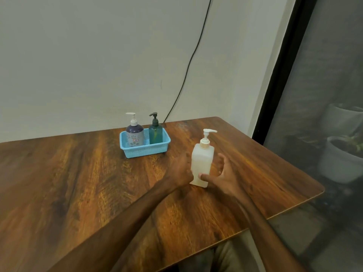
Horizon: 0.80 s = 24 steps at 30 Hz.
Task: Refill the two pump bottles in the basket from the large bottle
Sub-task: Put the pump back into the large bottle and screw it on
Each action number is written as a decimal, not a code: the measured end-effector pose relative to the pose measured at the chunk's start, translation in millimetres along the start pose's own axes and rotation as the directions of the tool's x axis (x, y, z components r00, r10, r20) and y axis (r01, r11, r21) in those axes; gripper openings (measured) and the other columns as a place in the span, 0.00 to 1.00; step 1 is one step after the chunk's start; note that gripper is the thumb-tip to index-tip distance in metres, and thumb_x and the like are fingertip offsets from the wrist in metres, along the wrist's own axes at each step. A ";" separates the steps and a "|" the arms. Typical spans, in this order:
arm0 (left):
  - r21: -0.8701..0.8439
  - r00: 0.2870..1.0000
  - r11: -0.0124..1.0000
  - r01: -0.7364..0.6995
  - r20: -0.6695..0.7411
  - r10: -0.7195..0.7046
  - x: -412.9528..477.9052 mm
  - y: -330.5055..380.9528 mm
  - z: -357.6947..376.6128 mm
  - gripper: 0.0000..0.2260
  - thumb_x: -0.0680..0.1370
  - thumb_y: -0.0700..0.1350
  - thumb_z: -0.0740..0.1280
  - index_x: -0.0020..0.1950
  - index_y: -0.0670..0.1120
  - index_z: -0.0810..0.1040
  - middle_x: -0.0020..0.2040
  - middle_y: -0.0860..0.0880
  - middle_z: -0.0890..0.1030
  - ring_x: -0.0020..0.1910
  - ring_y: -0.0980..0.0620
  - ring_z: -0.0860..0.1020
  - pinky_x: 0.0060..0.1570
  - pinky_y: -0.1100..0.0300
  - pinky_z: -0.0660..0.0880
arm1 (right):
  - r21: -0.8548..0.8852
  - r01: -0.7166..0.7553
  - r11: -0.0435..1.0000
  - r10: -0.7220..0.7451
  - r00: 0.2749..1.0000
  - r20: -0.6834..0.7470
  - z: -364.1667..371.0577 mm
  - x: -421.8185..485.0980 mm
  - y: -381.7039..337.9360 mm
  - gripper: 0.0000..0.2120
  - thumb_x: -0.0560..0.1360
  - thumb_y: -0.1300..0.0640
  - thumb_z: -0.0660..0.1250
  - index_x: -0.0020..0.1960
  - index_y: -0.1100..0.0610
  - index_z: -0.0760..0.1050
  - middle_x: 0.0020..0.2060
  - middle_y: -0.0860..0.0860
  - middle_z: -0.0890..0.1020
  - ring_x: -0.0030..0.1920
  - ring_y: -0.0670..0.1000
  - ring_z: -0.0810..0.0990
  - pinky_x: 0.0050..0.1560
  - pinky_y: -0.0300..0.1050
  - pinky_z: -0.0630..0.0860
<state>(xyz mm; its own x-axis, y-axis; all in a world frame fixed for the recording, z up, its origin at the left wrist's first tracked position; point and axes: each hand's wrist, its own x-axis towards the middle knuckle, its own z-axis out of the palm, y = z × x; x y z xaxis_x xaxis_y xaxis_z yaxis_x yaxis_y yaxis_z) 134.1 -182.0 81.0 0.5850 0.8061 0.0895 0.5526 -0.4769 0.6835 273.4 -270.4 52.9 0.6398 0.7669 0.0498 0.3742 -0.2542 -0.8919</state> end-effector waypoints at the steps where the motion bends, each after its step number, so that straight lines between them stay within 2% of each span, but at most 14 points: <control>1: -0.019 1.000 1.000 0.008 0.017 -0.007 -0.3 -0.7 -0.3 0.23 0.78 0.39 0.73 0.71 0.46 0.70 0.70 0.46 0.77 0.67 0.46 0.78 0.64 0.51 0.78 | -0.014 -0.003 1.000 0.003 0.998 0.063 1.7 6.5 3.4 0.54 0.55 0.38 0.81 0.73 0.42 0.56 0.72 0.47 0.68 0.69 0.51 0.70 0.69 0.57 0.70; 5: -0.039 0.999 0.999 -0.024 0.046 0.026 15.0 -7.4 2.4 0.21 0.80 0.40 0.71 0.71 0.46 0.69 0.70 0.47 0.76 0.66 0.48 0.77 0.57 0.61 0.77 | -0.076 -0.052 0.996 0.068 0.971 0.228 7.5 23.5 12.2 0.55 0.54 0.32 0.78 0.73 0.45 0.58 0.71 0.46 0.71 0.66 0.49 0.73 0.70 0.52 0.69; 8: -0.003 0.997 0.998 -0.063 0.044 0.063 32.1 -13.7 3.3 0.14 0.81 0.44 0.70 0.65 0.48 0.72 0.61 0.50 0.78 0.60 0.51 0.79 0.52 0.67 0.74 | -0.080 -0.049 0.996 0.063 0.982 0.179 6.7 48.2 17.8 0.55 0.55 0.34 0.80 0.74 0.47 0.58 0.70 0.46 0.71 0.66 0.50 0.73 0.70 0.52 0.68; 10: 0.031 0.997 0.998 -0.062 0.037 0.061 57.7 -18.3 0.5 0.07 0.81 0.47 0.68 0.57 0.50 0.73 0.54 0.54 0.78 0.55 0.52 0.79 0.50 0.65 0.75 | -0.037 -0.013 0.999 0.016 0.995 0.094 2.4 70.1 11.6 0.53 0.56 0.40 0.82 0.74 0.50 0.60 0.69 0.48 0.73 0.67 0.52 0.73 0.69 0.54 0.70; 11: 0.077 0.995 0.996 -0.054 0.087 0.047 74.3 -18.8 -1.8 0.07 0.80 0.49 0.69 0.55 0.52 0.73 0.53 0.54 0.78 0.55 0.51 0.79 0.52 0.61 0.77 | -0.008 0.016 1.000 -0.016 0.999 0.048 -1.5 83.4 6.3 0.51 0.57 0.42 0.82 0.73 0.51 0.63 0.68 0.49 0.74 0.66 0.52 0.74 0.67 0.55 0.72; 12: 0.123 0.975 0.991 -0.060 0.218 0.032 91.9 -16.3 -5.5 0.09 0.78 0.53 0.70 0.54 0.55 0.74 0.52 0.53 0.79 0.55 0.47 0.79 0.54 0.57 0.77 | 0.012 0.040 0.999 -0.040 0.999 0.006 -6.1 97.8 -0.8 0.47 0.58 0.46 0.83 0.71 0.51 0.65 0.66 0.49 0.76 0.64 0.52 0.76 0.65 0.56 0.74; 13: 0.177 0.922 0.982 -0.068 0.387 -0.006 114.3 -16.7 -5.8 0.09 0.76 0.56 0.71 0.54 0.57 0.76 0.52 0.53 0.81 0.55 0.42 0.79 0.56 0.54 0.77 | 0.022 0.056 0.998 -0.055 0.998 -0.032 -10.4 115.2 -7.9 0.44 0.59 0.48 0.83 0.70 0.51 0.67 0.65 0.48 0.77 0.63 0.51 0.77 0.62 0.56 0.76; 14: 0.228 0.889 0.970 -0.088 0.458 -0.028 138.5 -19.1 -0.9 0.11 0.75 0.57 0.72 0.55 0.57 0.79 0.52 0.52 0.82 0.55 0.37 0.79 0.55 0.51 0.77 | 0.025 0.066 0.998 -0.064 0.996 -0.065 -14.6 134.2 -14.1 0.42 0.60 0.49 0.83 0.69 0.52 0.68 0.64 0.48 0.77 0.62 0.51 0.77 0.61 0.57 0.77; 15: 0.319 0.909 0.941 -0.112 0.416 -0.033 153.4 -16.7 3.7 0.12 0.75 0.57 0.71 0.56 0.55 0.80 0.52 0.51 0.83 0.55 0.37 0.80 0.54 0.49 0.77 | 0.024 0.079 0.997 -0.076 0.993 -0.095 -18.9 154.0 -20.2 0.41 0.60 0.50 0.83 0.68 0.52 0.69 0.63 0.49 0.78 0.61 0.52 0.77 0.61 0.57 0.77; 16: 0.396 0.959 0.912 -0.111 0.284 -0.006 164.7 -13.6 9.6 0.14 0.75 0.56 0.69 0.58 0.52 0.80 0.53 0.49 0.82 0.54 0.40 0.81 0.53 0.48 0.78 | 0.019 0.092 0.996 -0.089 0.988 -0.125 -23.2 174.2 -25.2 0.41 0.59 0.49 0.83 0.67 0.53 0.69 0.63 0.49 0.78 0.61 0.52 0.78 0.61 0.56 0.77; 18: 0.416 0.983 0.899 -0.135 0.169 0.070 183.6 -7.5 20.3 0.17 0.76 0.52 0.67 0.63 0.48 0.78 0.58 0.45 0.81 0.57 0.41 0.80 0.57 0.45 0.77 | 0.012 0.117 0.993 -0.113 0.978 -0.176 -29.3 213.3 -30.4 0.40 0.60 0.49 0.83 0.66 0.53 0.69 0.62 0.50 0.79 0.61 0.52 0.78 0.61 0.52 0.77; 19: 0.383 0.976 0.914 -0.134 0.210 0.055 187.4 -3.0 26.9 0.18 0.77 0.50 0.68 0.65 0.45 0.77 0.61 0.43 0.80 0.60 0.41 0.79 0.60 0.45 0.76 | 0.003 0.123 0.992 -0.119 0.973 -0.198 -31.8 231.7 -31.3 0.39 0.61 0.49 0.83 0.66 0.54 0.69 0.62 0.50 0.79 0.60 0.52 0.78 0.59 0.50 0.77; 21: 0.363 0.960 0.925 -0.114 0.281 0.008 209.2 2.7 32.0 0.12 0.79 0.46 0.68 0.61 0.45 0.76 0.58 0.45 0.78 0.58 0.43 0.77 0.59 0.50 0.75 | -0.022 0.126 0.992 -0.127 0.963 -0.236 -36.4 268.2 -29.7 0.38 0.61 0.49 0.82 0.65 0.54 0.69 0.61 0.51 0.79 0.59 0.52 0.78 0.57 0.48 0.77; 24: 0.370 0.944 0.923 -0.108 0.331 -0.022 243.9 -1.0 40.4 0.06 0.80 0.44 0.68 0.54 0.45 0.73 0.53 0.49 0.74 0.55 0.50 0.73 0.57 0.55 0.73 | -0.071 0.113 0.991 -0.128 0.953 -0.273 -38.5 320.3 -18.5 0.39 0.58 0.44 0.81 0.63 0.53 0.69 0.60 0.51 0.78 0.60 0.54 0.77 0.57 0.54 0.79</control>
<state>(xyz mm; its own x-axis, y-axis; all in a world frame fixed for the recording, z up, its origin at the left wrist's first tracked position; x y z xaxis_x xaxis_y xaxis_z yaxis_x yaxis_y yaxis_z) 300.3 0.9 72.9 0.7360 0.6553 -0.1701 0.6663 -0.6567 0.3532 497.2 -42.7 102.6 0.7455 0.6027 0.2846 0.4907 -0.2073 -0.8463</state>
